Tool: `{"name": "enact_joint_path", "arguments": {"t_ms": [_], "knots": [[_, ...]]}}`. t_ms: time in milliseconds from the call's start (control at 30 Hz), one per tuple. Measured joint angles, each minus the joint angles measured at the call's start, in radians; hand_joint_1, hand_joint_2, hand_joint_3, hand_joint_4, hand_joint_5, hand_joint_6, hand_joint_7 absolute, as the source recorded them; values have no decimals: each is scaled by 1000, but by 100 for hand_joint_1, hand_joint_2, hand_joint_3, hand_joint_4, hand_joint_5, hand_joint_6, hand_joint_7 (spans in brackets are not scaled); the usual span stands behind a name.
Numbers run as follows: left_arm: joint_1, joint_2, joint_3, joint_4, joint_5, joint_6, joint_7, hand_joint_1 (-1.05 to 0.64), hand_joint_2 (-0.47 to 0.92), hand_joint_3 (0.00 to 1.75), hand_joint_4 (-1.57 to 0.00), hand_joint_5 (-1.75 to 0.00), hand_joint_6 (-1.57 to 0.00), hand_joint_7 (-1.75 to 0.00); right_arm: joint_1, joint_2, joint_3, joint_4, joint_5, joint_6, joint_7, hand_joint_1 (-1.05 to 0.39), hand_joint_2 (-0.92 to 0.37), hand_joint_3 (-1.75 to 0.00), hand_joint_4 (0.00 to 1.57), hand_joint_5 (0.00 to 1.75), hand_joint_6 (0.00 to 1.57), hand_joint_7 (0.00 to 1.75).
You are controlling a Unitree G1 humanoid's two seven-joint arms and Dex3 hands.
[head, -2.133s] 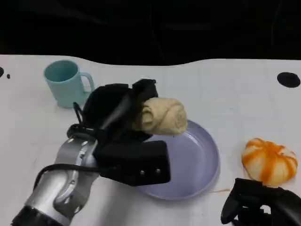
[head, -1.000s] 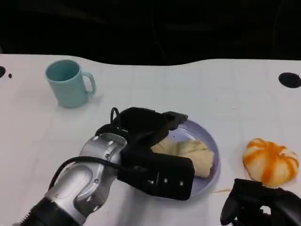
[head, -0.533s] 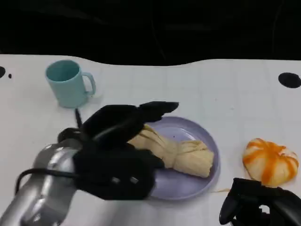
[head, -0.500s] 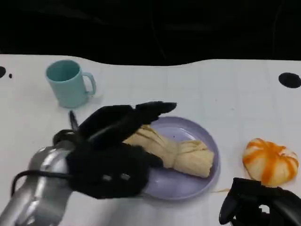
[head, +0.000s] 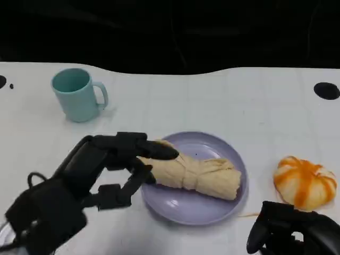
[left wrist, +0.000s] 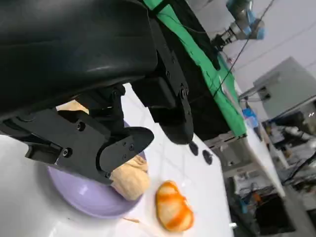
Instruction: Grasp the towel on the left side of the plate with the left hand and place it into the plate.
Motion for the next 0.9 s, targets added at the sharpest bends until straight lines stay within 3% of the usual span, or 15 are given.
{"name": "enact_joint_path", "arguments": {"t_ms": [67,267,567,900], "knots": [[48,-22,15,-27,-36,6,16,-8,44,135,-84,-164,-81,-131,-1,0,0,-2,0,8,-2,-2,-64,-109,70,175,60,151],[197,-61,40,-118,-142,71,44,-9,36,155,-94,-174,-84,-159,-16,0,2,-2,0,21,-4,-2,-64,-109,70,175,60,152],[412,-83,80,-242,-317,219,70,-7,43,142,-89,-175,-77,-169,-29,0,10,1,-1,21,-6,-1,-63,-109,71,175,61,152],[390,-90,82,-235,-416,325,92,-5,44,144,-88,-175,-76,-166,-24,-1,-12,33,-7,-30,4,-1,-63,-108,71,175,61,152]]}}
